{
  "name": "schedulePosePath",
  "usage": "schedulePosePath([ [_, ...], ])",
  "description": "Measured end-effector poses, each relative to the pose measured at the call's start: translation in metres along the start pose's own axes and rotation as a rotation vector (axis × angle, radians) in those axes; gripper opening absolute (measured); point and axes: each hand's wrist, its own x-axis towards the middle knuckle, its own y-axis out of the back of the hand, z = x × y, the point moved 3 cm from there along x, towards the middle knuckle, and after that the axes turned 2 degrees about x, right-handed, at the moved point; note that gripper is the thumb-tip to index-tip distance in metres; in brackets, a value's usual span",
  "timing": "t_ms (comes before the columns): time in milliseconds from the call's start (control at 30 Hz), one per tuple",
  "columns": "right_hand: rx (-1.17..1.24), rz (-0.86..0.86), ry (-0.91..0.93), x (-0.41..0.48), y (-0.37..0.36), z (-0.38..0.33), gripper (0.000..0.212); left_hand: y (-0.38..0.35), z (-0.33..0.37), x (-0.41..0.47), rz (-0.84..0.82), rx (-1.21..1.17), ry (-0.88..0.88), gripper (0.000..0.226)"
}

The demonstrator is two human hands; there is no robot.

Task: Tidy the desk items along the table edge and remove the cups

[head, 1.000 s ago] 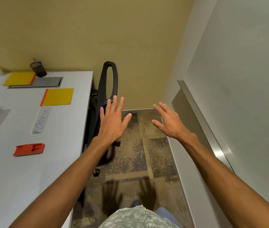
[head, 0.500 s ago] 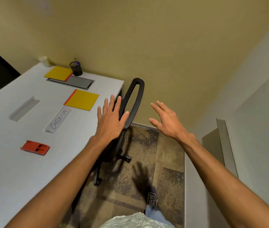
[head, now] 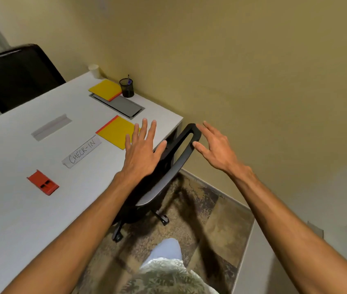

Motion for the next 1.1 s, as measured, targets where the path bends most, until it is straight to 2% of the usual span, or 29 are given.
schedulePosePath([
  [267,-0.005,-0.058,0.160,0.130,-0.023,0.029,0.062,-0.034,-0.022,0.093,0.027,0.019,0.134,0.068],
  [500,0.002,-0.183,0.277,0.253,-0.057,0.027,0.061,-0.049,-0.065,0.177,0.021,0.030,0.314,0.065],
  [600,0.013,-0.245,0.323,0.296,-0.074,0.021,0.061,-0.050,-0.084,0.201,0.094,0.067,0.358,0.064],
  [700,0.003,-0.309,0.355,0.328,-0.094,0.010,0.061,-0.053,-0.108,0.215,0.088,0.075,0.399,0.065],
  [800,-0.030,-0.310,0.465,0.358,-0.116,-0.005,0.059,-0.061,-0.135,0.221,0.063,0.057,0.436,0.068],
  [1100,0.012,-0.584,0.574,0.423,-0.205,-0.019,0.056,-0.083,-0.187,0.225,0.056,0.004,0.671,0.070],
])
